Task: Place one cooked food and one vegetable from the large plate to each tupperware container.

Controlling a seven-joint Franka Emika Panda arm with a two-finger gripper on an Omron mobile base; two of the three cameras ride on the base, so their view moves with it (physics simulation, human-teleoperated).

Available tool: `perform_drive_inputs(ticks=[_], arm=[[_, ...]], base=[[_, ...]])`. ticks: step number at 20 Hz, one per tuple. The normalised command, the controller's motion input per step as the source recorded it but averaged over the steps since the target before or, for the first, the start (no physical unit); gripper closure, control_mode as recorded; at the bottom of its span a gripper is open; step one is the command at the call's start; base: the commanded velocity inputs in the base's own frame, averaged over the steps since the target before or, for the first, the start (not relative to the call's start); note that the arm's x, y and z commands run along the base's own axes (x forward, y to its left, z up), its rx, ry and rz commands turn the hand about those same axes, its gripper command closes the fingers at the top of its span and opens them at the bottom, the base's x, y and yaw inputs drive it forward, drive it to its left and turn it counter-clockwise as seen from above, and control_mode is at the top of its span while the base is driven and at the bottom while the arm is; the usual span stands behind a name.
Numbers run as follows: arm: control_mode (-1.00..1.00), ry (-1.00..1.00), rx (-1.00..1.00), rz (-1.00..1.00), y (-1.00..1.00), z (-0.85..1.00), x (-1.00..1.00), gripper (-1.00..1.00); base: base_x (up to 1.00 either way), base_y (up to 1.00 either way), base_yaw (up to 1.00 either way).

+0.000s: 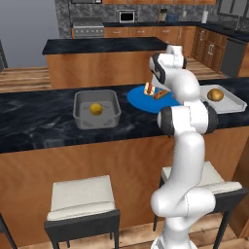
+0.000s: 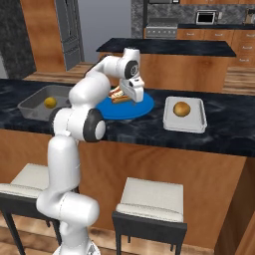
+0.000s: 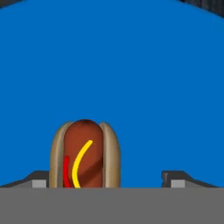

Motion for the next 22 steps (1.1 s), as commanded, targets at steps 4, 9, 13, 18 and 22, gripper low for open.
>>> perform_drive_inputs(ticks=[4, 9, 13, 18, 22], arm=[[-1.00, 0.22, 0.00, 0.06, 0.14, 0.00, 0.00, -1.00], [-1.00, 0.25, 0.00, 0.05, 0.13, -0.06, 0.00, 1.00], [-1.00, 0.17, 0.00, 0.01, 0.02, -0.01, 0.00, 1.00], [-1.00, 0.01, 0.00, 0.00, -0.03, 0.00, -0.38, 1.00], [-1.00, -0.08, 0.00, 0.00, -0.07, 0.00, -0.65, 1.00]], base=[[0.00, 0.00, 0.00], [0.00, 0.00, 0.00], [0.00, 0.00, 0.00], [0.00, 0.00, 0.00], [0.00, 0.00, 0.00]])
